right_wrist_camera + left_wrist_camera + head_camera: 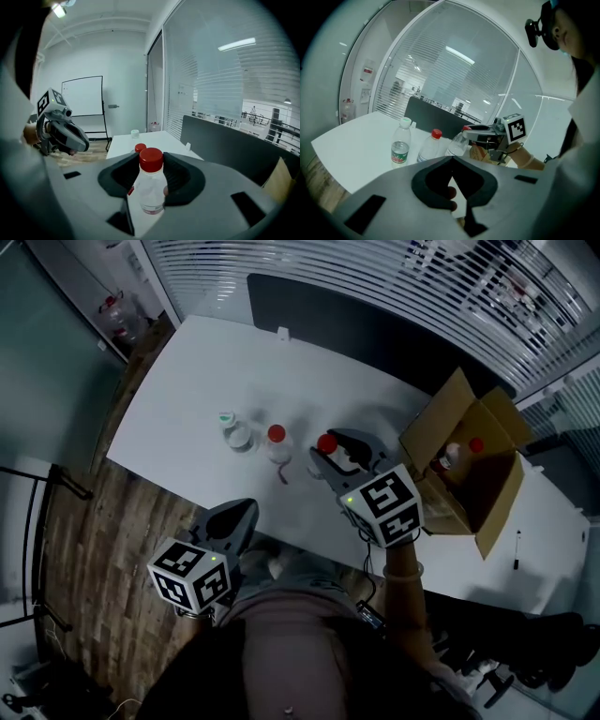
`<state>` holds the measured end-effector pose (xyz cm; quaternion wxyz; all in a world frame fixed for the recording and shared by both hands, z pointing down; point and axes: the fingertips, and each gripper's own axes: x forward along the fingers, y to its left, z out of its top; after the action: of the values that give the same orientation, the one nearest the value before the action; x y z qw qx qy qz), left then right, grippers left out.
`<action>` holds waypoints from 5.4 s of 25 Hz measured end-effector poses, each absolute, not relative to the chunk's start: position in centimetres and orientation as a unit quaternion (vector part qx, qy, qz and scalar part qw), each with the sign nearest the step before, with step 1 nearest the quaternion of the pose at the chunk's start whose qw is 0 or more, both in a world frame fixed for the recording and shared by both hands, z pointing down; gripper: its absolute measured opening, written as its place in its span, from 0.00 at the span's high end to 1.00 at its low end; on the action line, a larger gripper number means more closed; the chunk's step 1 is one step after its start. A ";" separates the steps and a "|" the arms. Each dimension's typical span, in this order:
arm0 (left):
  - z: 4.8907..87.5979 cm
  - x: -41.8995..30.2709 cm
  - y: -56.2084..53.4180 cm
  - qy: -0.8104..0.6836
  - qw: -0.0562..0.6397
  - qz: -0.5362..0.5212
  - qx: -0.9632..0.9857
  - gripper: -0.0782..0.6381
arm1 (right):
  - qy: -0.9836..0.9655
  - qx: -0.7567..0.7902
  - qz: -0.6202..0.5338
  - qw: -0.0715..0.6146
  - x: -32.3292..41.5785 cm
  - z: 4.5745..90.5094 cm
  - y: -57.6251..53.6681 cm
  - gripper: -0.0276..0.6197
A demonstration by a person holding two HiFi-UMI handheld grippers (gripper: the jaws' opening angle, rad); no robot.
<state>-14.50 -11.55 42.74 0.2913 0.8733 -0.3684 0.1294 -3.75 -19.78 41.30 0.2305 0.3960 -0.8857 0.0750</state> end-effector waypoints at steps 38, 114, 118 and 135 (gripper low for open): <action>42.6 -14.4 -10.9 -0.366 0.288 0.135 0.874 0.88 | -0.875 0.391 0.104 0.264 -3.8 46.4 -19.0 0.69; 41.3 -18.4 -6.7 -0.144 0.208 0.164 0.953 0.88 | -0.693 0.692 0.154 0.131 -5.1 41.2 -1.5 0.90; 41.6 -18.1 -6.4 -0.131 0.205 0.171 0.955 0.88 | -0.686 0.700 0.152 0.129 -5.2 41.2 -1.1 0.90; 42.0 -15.5 -5.7 -0.082 0.209 0.181 0.958 0.88 | -0.649 0.730 0.196 0.089 -3.4 42.3 1.0 0.90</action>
<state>-15.48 -5.72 41.98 0.2094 0.9575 -0.0819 0.1807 -3.39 1.03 42.34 0.0893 0.7295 -0.6492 0.1958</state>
